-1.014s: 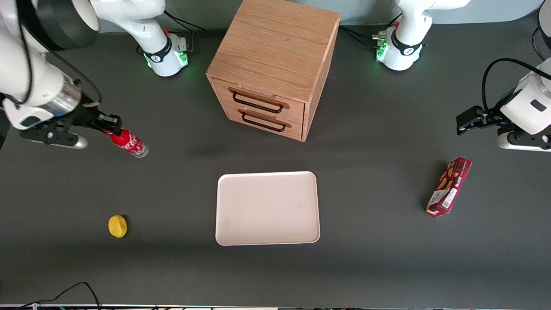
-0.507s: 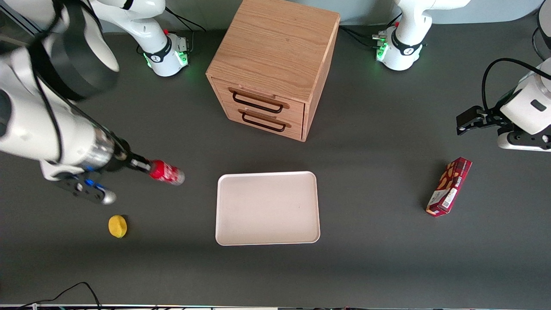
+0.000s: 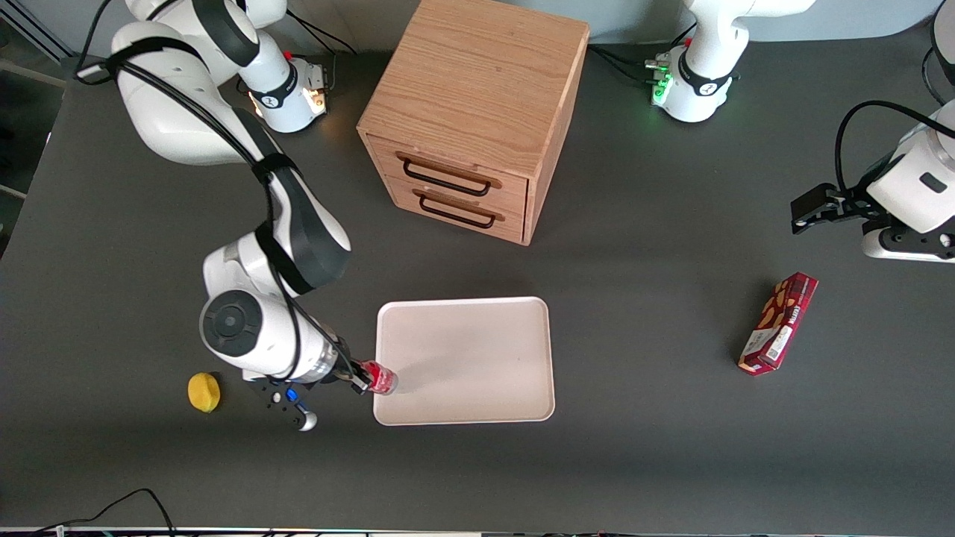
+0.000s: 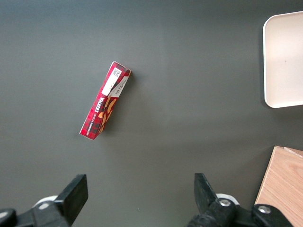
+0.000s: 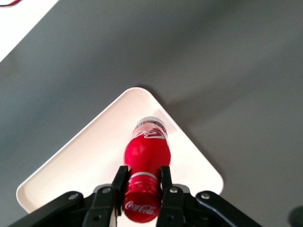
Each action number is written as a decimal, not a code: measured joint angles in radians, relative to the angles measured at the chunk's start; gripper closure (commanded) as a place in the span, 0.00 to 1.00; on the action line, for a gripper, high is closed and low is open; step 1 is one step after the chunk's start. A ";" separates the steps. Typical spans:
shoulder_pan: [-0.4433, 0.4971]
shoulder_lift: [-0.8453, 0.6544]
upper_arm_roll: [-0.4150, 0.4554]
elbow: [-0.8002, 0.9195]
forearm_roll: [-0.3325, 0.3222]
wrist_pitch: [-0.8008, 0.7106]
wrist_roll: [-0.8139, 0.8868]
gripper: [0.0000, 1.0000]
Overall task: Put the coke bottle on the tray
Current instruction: 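Carry the bottle to the white tray and lower it onto it, then open the right gripper and raise it away from the bottle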
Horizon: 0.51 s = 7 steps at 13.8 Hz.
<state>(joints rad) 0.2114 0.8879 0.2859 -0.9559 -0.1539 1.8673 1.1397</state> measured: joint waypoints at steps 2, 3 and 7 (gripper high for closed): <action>0.011 0.023 0.001 0.006 -0.021 0.014 0.017 0.88; 0.012 0.026 0.006 0.007 -0.032 0.014 0.021 0.49; 0.012 0.031 0.016 0.014 -0.040 0.014 0.026 0.00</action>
<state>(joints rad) 0.2232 0.9193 0.3017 -0.9416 -0.1942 1.8812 1.1658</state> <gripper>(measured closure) 0.471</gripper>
